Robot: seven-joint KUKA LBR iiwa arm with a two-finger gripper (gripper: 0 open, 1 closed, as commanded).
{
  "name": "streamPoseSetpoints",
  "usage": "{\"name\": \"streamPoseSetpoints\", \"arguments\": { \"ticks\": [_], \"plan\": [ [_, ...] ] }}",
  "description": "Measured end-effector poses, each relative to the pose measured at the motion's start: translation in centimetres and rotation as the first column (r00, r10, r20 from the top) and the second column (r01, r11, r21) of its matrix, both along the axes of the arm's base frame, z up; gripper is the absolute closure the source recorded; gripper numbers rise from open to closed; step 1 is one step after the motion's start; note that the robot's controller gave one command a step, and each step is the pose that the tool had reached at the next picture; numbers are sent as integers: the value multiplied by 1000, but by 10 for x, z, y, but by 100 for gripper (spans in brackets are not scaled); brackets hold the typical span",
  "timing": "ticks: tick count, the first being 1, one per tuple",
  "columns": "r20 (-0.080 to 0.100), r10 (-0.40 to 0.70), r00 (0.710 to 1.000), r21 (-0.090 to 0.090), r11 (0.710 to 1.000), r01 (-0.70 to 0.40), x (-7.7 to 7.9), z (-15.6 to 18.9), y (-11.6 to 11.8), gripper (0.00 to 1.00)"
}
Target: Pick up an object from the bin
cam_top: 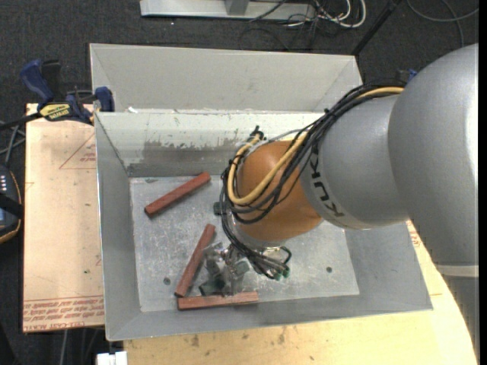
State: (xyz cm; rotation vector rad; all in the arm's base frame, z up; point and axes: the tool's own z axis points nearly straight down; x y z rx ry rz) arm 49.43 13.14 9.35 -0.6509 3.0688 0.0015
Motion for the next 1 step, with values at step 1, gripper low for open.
{"name": "streamPoseSetpoints", "arguments": {
  "ticks": [1],
  "plan": [
    [-1, 64, 998, 0, 998, -64, -1, 164, 46, 100]
  ]
}}
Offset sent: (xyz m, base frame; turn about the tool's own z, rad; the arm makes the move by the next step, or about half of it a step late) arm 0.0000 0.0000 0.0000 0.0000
